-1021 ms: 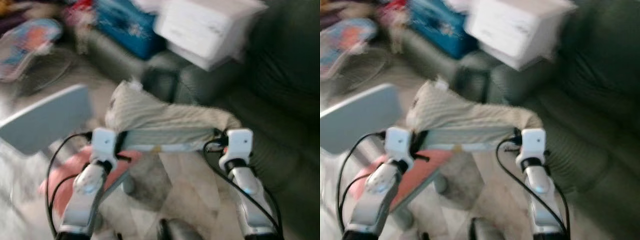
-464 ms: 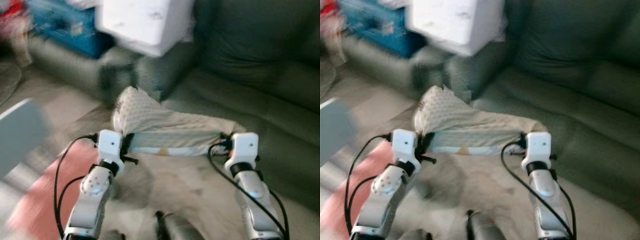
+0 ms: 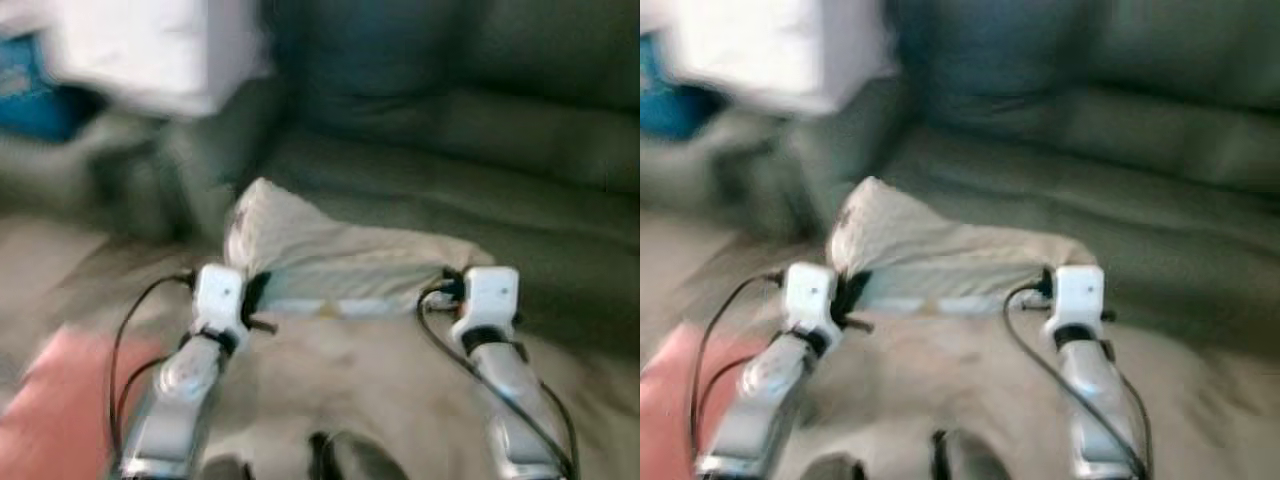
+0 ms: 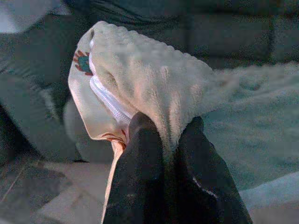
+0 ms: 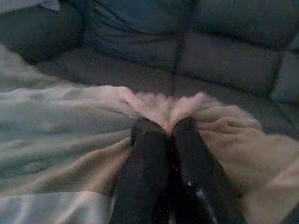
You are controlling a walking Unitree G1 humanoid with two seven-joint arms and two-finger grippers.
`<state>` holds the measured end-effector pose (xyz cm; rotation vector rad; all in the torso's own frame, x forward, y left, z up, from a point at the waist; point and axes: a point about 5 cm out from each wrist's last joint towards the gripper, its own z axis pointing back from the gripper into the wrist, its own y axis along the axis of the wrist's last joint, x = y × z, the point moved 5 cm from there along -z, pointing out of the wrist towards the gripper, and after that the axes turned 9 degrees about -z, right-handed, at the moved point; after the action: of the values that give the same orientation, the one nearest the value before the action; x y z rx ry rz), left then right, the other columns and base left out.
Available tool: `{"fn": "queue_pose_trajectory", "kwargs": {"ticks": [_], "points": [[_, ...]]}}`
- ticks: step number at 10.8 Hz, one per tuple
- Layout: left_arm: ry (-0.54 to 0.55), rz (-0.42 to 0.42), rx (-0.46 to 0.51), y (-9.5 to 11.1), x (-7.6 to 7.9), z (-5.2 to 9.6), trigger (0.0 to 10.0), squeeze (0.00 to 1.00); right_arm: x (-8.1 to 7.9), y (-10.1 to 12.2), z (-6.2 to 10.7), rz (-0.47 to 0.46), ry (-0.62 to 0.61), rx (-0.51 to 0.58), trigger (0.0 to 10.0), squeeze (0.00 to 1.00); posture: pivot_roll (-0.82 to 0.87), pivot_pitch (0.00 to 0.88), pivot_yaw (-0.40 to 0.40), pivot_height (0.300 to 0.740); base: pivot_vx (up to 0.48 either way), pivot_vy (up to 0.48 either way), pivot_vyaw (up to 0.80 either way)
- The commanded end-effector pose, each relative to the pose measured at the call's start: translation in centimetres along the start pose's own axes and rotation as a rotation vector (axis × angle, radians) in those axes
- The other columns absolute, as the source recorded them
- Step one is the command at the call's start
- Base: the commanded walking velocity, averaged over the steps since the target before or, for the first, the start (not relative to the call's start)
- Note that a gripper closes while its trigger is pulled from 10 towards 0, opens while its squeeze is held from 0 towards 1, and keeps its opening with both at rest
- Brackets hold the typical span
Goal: Move the pillow to the sofa
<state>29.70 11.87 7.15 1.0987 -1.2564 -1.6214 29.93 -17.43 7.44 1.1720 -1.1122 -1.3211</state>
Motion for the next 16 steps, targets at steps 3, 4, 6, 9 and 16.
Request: {"fn": "queue_pose_trajectory", "kwargs": {"ticks": [3,4,6,9,16], "points": [[0.0,0.015,0.037,1.0,0.2,-0.2,10.0,0.0,0.4,0.7,-0.1,0.005,-0.009,0.023,10.0,0.0,-0.06,0.11,-0.053,0.74,0.0,0.0,-0.8],[-0.004,0.018,0.037,1.0,0.3,-0.2,10.0,0.0,0.4,0.8,-0.2,0.004,-0.009,0.027,10.0,0.0,-0.06,0.113,-0.053,0.74,0.0,0.0,-0.8],[-0.007,0.021,0.037,1.1,0.5,-0.3,10.0,0.0,0.4,1.0,-0.2,0.001,-0.007,0.031,10.0,0.0,-0.06,0.114,-0.052,0.74,0.0,-0.242,-0.24],[-0.01,0.019,0.037,1.1,0.5,-0.4,10.0,0.0,-0.1,1.2,-0.3,-0.004,0.011,0.042,10.0,0.0,-0.06,0.114,-0.05,0.74,0.0,-0.241,0.0],[-0.018,0.009,0.034,1.1,0.5,-0.4,10.0,0.0,-0.5,1.1,-0.3,-0.01,0.019,0.046,10.0,0.0,-0.06,0.118,-0.043,0.74,0.0,-0.261,0.0]]}}
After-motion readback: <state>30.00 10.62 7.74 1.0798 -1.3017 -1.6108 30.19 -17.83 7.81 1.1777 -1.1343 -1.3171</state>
